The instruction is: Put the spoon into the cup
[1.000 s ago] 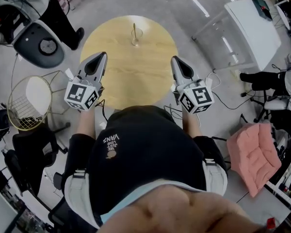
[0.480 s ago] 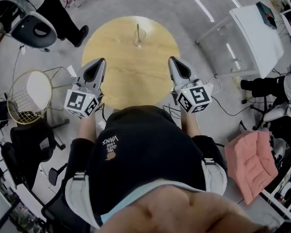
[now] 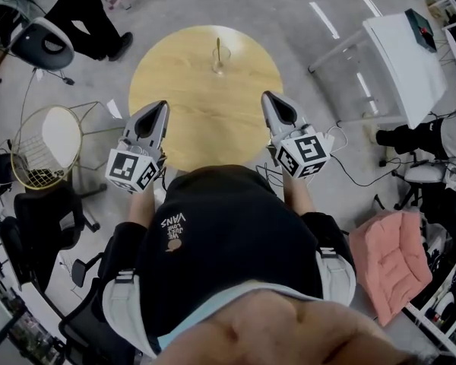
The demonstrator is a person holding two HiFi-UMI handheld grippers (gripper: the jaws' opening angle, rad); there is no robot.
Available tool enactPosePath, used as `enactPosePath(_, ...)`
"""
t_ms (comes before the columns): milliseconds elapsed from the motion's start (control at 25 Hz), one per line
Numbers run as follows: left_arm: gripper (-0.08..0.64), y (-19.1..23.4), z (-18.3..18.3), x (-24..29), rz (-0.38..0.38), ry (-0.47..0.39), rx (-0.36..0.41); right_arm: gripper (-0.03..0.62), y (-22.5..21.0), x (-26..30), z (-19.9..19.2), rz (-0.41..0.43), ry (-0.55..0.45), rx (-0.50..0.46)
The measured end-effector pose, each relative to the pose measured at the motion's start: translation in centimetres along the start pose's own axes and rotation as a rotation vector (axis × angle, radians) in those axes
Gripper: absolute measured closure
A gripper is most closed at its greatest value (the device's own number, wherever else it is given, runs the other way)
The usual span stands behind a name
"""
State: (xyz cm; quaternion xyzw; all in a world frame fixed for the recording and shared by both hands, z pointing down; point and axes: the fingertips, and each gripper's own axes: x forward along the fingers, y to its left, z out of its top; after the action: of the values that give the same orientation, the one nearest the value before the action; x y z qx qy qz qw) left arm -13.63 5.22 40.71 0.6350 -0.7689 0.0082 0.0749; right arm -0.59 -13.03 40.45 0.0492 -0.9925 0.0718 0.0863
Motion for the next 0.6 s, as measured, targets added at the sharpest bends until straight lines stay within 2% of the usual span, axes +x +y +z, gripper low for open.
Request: enactPosePath(600,0.552,-1.4,-1.1,-0.7,0.027,-0.013,-0.055,0.595,1.0,0.8,-2.0,0.055,0.07,-0.035)
